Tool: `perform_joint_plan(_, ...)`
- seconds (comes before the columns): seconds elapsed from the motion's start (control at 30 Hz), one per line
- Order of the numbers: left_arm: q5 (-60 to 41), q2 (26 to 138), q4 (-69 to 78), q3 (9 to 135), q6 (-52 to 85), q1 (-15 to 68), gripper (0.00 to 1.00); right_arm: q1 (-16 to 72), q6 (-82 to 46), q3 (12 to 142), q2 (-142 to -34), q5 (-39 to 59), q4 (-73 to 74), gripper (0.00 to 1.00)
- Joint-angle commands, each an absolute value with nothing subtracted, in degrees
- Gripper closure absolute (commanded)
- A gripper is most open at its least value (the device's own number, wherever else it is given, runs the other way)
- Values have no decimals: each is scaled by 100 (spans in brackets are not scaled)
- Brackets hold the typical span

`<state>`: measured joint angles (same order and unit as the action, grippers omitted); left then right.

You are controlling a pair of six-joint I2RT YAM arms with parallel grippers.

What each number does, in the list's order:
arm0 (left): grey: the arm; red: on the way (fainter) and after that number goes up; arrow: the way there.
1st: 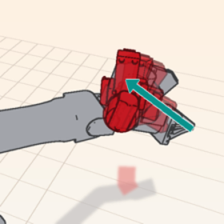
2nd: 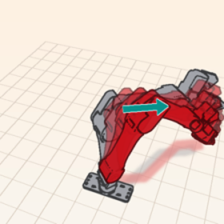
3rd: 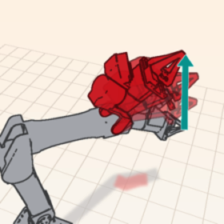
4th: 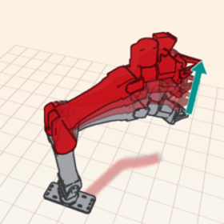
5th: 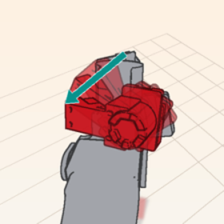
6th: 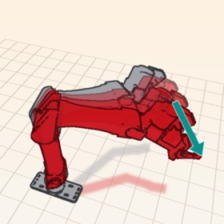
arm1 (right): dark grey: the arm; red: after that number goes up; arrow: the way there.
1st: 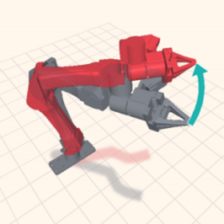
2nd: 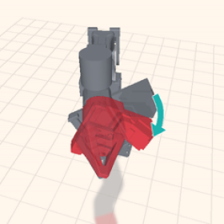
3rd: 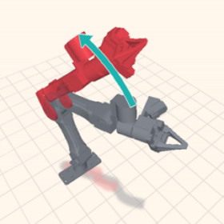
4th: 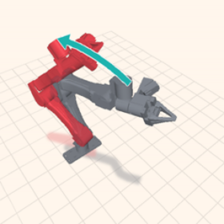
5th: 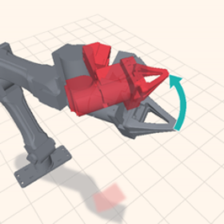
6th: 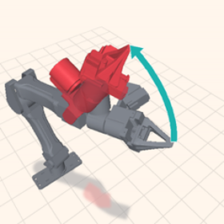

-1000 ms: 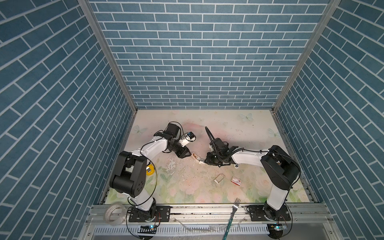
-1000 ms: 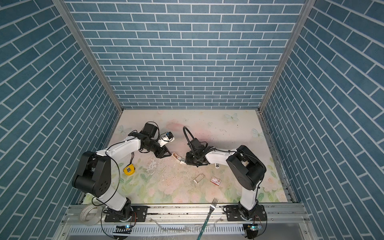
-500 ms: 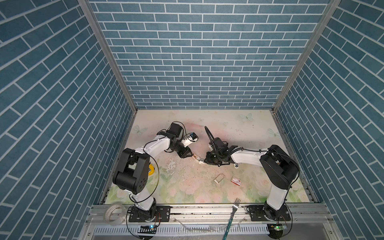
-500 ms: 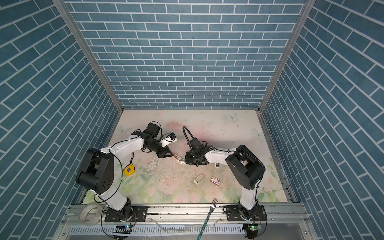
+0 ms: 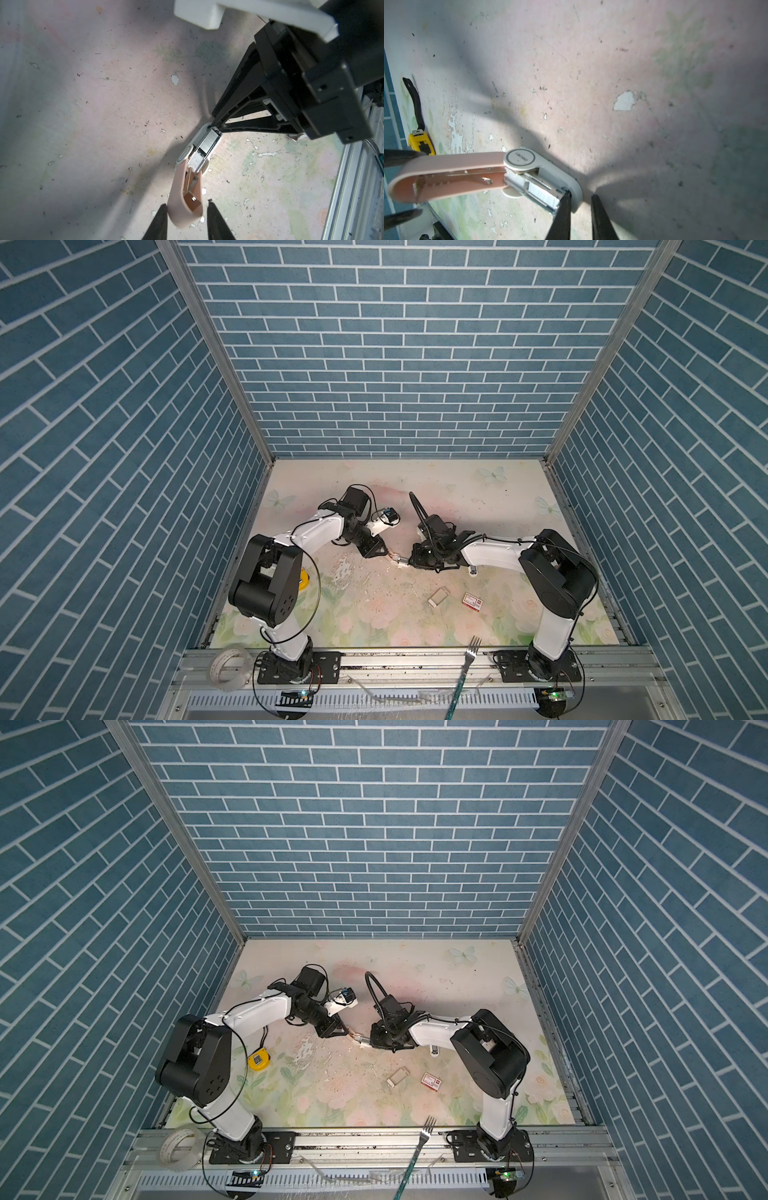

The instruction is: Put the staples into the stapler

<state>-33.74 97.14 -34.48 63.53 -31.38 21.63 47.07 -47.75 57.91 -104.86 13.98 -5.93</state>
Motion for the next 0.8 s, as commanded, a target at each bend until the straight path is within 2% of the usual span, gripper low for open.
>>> perform_joint_plan(0.0,-3479,9729,-3642,6476,-3173,2198,66,4680,-4772,5849,-10661,1350,-895,79)
perform_joint_plan(0.77,-3500,9841,-3852,6723,-3191,2583,66,4667,-4746,5801,-10670,1293,-949,80)
